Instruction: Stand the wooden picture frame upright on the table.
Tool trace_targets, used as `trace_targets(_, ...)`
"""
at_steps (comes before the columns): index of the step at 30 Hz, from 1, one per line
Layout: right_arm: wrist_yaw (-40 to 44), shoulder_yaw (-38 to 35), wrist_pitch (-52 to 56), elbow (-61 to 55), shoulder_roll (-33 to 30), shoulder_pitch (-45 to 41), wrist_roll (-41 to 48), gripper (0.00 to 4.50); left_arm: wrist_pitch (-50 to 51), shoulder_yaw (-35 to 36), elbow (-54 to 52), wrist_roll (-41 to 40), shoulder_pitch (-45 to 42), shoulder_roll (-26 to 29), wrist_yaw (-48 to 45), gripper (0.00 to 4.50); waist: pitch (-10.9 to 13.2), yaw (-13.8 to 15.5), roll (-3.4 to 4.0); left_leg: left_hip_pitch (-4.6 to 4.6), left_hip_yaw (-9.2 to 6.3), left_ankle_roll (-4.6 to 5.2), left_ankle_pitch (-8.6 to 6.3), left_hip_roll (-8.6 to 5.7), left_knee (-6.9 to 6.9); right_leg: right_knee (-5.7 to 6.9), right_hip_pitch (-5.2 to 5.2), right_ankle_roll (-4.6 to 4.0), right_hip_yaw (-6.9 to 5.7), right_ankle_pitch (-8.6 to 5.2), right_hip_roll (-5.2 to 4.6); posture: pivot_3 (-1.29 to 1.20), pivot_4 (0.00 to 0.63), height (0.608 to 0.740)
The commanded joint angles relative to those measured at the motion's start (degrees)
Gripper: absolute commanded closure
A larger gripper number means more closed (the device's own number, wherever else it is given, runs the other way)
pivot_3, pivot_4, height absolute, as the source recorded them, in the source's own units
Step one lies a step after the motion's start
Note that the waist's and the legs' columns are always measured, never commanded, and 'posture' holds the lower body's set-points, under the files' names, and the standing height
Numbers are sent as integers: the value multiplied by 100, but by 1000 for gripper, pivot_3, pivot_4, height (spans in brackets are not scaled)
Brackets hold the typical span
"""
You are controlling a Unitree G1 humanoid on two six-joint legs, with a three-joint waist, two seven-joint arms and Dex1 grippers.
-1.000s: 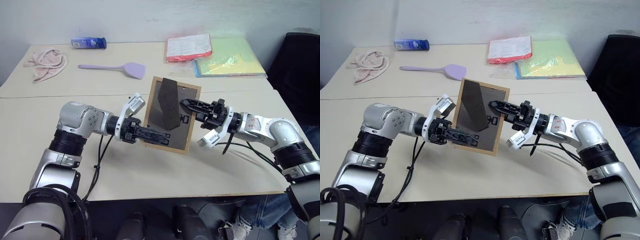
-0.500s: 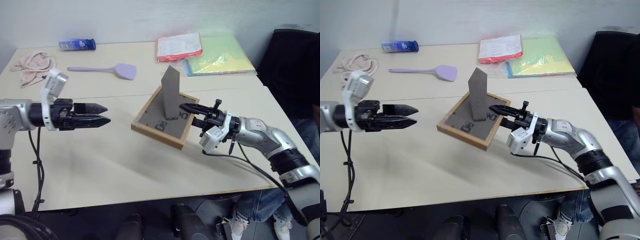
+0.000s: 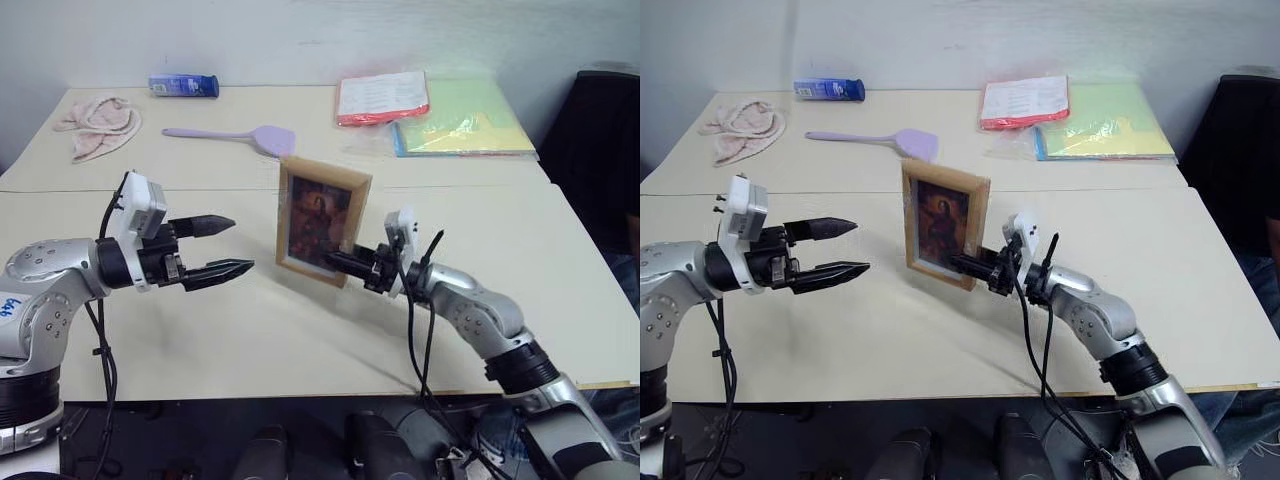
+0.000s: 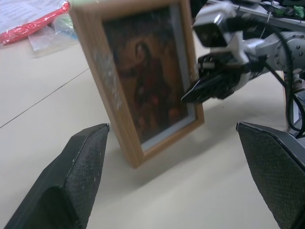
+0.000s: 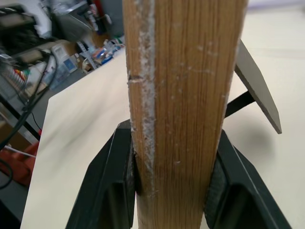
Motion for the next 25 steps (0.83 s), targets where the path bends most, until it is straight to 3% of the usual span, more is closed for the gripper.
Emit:
trace_targets(1, 260, -243, -277, 202, 193, 159, -558, 3235, -135, -48, -106, -89, -97, -7, 77, 0, -2, -8, -2, 0, 1, 0, 0, 0, 0, -1, 0, 0, 1, 0, 0, 0, 150, 740)
trace_targets(4, 481, -284, -304, 139, 265, 396, -859, 3235, -203, -145, 23, -46, -176, 36, 34, 0, -3, -12, -1, 4, 3, -1, 1, 0, 0, 3, 0, 0, 2, 0, 1, 0, 150, 740)
trace_targets(11, 667, -599, 88, -603, 33, 803, -1146, 850, -349, -369, 465, 21, -372, 63, -124, 0, -3, -6, -3, 4, 3, -1, 0, -3, -1, 3, 0, 0, 2, 0, 0, 0, 150, 740)
trace_targets(14, 682, -938, 536, -1272, -500, 1076, -1086, 19, -459, -517, 640, 95, -430, 79, -241, 0, -3, -5, -2, 3, 2, -2, 0, -2, -4, 4, -3, 0, 2, 0, 1, 0, 150, 740)
trace_targets(21, 1618, -3405, 2162, -2818, -2824, 2044, 641, 19, -802, -728, 1215, 299, -727, 189, -564, 0, 1, 118, 2, -2, 4, 13, -8, -6, -2, -26, 1, 1, 3, 1, -3, 0, 150, 740)
trace_targets(25, 2013, -4167, 2594, -2993, -3304, 2299, 1264, 19, -1073, -786, 1444, 435, -831, 173, -657, 0, -4, 117, -5, 13, 5, 33, -20, 5, -6, -19, 6, 1, 4, 0, 9, 0, 150, 740)
